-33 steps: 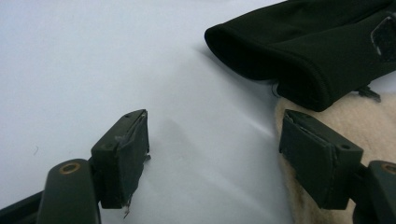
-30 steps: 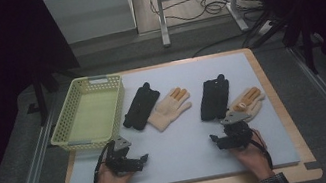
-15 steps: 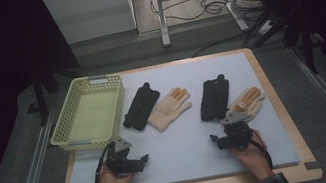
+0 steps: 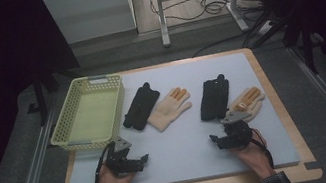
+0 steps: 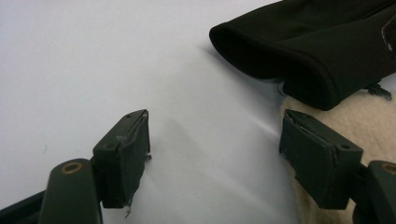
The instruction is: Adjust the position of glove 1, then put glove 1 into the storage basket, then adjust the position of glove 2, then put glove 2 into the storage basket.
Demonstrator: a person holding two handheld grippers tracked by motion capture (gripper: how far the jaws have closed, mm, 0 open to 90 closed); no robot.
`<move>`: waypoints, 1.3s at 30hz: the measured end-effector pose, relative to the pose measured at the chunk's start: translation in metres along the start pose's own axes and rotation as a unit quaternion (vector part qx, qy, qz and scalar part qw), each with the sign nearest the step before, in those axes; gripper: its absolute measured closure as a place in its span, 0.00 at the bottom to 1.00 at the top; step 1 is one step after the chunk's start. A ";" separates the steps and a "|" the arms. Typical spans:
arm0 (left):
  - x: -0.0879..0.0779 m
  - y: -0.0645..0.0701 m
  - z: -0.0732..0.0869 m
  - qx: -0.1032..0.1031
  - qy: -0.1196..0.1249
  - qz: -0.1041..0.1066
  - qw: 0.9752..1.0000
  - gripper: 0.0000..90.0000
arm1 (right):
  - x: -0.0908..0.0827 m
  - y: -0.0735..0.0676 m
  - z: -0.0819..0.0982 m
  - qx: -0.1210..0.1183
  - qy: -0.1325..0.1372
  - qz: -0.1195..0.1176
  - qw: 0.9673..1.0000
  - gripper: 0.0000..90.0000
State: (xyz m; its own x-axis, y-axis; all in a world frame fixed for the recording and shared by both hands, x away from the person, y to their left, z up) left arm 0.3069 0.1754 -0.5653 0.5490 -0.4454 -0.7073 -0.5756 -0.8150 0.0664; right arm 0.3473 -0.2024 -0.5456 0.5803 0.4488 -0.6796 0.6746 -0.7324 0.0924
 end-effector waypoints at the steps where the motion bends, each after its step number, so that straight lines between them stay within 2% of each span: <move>1: 0.000 0.000 0.000 0.000 0.000 0.000 1.000 0.10 | 0.000 0.000 0.000 0.000 0.000 0.000 1.000 0.27; 8: 0.000 0.000 0.000 0.000 0.000 0.000 1.000 0.10 | -0.001 0.001 -0.008 0.003 -0.011 -0.010 1.000 0.27; 12: 0.000 0.000 0.000 0.000 0.000 0.000 1.000 0.10 | -0.006 0.009 -0.019 0.015 -0.009 -0.020 1.000 0.27; 18: 0.000 0.000 0.000 0.000 0.000 0.001 1.000 0.10 | -0.008 0.015 -0.028 0.017 -0.012 -0.025 0.999 0.27; 25: 0.000 0.000 0.000 -0.001 0.000 0.001 1.000 0.10 | -0.005 0.027 -0.040 0.015 -0.018 -0.012 1.000 0.27; 31: 0.000 0.000 0.000 -0.001 0.000 0.001 1.000 0.10 | -0.006 0.030 -0.052 0.015 -0.015 -0.003 1.000 0.27; 39: 0.000 0.000 0.000 -0.001 0.000 0.001 1.000 0.10 | 0.007 0.053 -0.066 0.005 -0.031 0.022 0.999 0.28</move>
State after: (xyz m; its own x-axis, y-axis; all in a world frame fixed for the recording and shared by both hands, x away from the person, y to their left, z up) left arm 0.3070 0.1756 -0.5653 0.5480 -0.4475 -0.7067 -0.5756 -0.8148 0.0695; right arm 0.4170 -0.2040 -0.4970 0.5800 0.3827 -0.7191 0.6433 -0.7567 0.1162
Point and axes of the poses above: each handheld gripper's, and its own axes: x roughly forward along the jaws, z roughly out of its underside, y roughly to its right, the point moved 2 cm from there along x, roughly forward along the jaws, and after that the axes turned 2 degrees about -x, right-handed, at the moved point
